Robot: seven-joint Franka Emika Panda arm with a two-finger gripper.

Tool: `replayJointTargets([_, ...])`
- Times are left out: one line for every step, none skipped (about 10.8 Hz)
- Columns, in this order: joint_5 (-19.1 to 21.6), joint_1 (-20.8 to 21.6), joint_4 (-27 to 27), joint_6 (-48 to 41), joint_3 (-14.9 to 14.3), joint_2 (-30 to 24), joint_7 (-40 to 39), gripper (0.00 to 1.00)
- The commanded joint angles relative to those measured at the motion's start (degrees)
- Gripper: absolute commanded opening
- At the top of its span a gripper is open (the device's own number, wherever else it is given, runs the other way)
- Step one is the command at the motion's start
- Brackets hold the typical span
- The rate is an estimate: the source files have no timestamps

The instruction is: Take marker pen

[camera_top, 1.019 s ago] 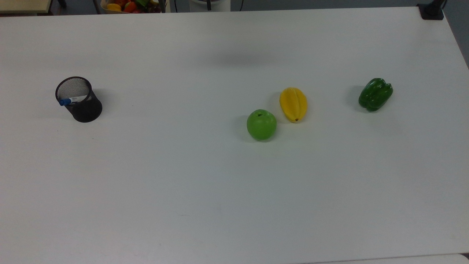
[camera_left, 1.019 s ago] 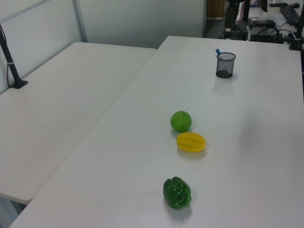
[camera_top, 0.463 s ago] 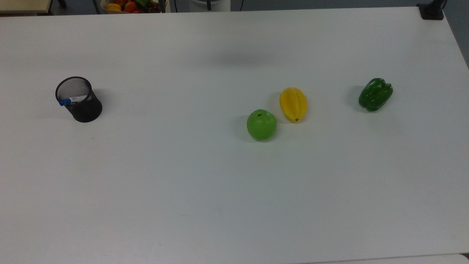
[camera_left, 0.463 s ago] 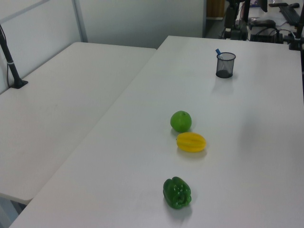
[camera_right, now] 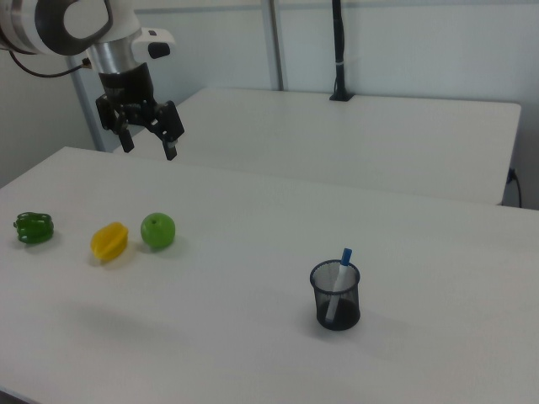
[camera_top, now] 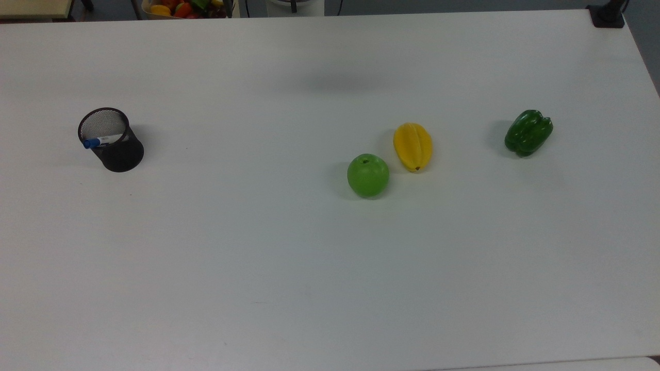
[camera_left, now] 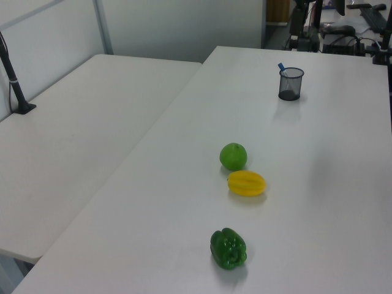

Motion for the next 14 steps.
replayJointTargets([0.14, 0.76, -1.23, 1.55, -2.6, -2.21, -0.41, 1.0])
replayJointTargets([0.05, 0.67, -1.31, 1.81, -2.87, -2.03, -0.41, 1.0])
replayJointTargets([-0.12, 0.67, -1.4, 1.81, -3.57, -2.03, -0.06, 1.0])
replayJointTargets([-0.21, 0.67, -1.4, 2.07, -4.8, -1.86, 0.03, 1.0])
replayJointTargets([-0.56, 0.67, -1.4, 3.56, -5.68, -1.68, 0.03, 1.0])
replayJointTargets([-0.56, 0.67, -1.57, 6.09, -6.91, -1.51, 0.2, 1.0])
replayJointTargets([-0.65, 0.58, -1.66, 7.43, -8.14, -1.24, 0.2, 1.0])
replayJointTargets([-0.74, 0.23, -1.75, 9.7, -9.28, -0.72, 0.12, 1.0])
replayJointTargets([-0.74, -0.12, -2.1, 12.86, -10.51, -0.1, 0.12, 1.0])
replayJointTargets([-0.74, -0.3, -3.32, 16.98, -11.92, 0.68, 0.03, 1.0])
replayJointTargets([-0.74, -0.38, -5.25, 21.8, -12.97, 0.95, 0.03, 1.0])
replayJointTargets([-0.74, -0.73, -7.09, 26.29, -14.03, 1.83, -0.06, 1.0])
replayJointTargets([-0.74, -1.26, -7.9, 29.64, -15.08, 2.88, -0.23, 1.0])
replayJointTargets([-0.74, -1.52, -8.16, 31.85, -16.4, 4.37, -0.41, 1.0])
